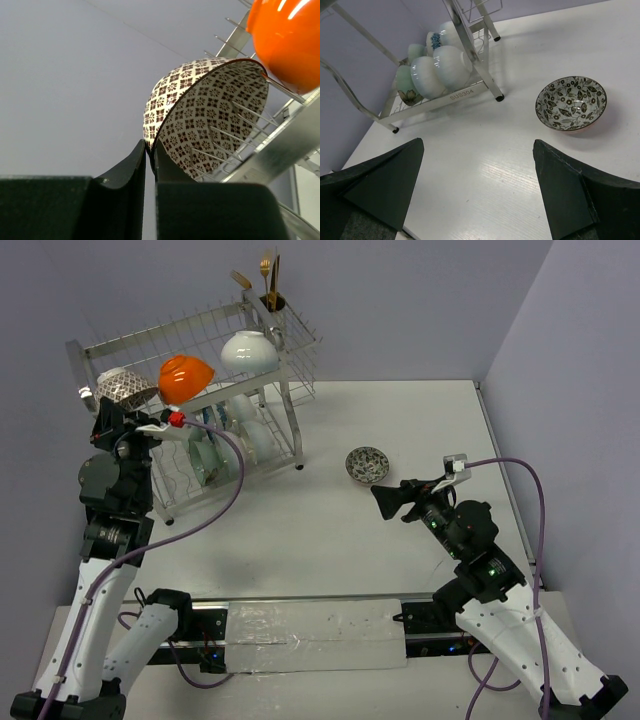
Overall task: Load the bowls into the dish rack
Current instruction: Place the upside down bowl on the dish rack.
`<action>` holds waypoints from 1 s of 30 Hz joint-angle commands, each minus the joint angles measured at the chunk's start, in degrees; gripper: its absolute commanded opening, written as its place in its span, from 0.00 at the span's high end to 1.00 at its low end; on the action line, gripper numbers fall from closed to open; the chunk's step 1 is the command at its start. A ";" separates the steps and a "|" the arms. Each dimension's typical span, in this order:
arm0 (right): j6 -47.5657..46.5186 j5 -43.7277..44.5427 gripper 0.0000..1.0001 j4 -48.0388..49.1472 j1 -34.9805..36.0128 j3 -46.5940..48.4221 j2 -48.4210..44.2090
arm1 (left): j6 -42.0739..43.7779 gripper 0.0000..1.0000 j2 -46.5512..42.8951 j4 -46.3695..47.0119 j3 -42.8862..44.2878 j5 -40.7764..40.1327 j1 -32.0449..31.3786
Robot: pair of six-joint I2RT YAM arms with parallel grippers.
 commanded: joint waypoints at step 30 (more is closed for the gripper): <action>-0.22 0.33 0.03 2.80 0.06 -0.87 0.82 | -10.54 0.54 -1.58 -8.42 -0.70 0.21 0.29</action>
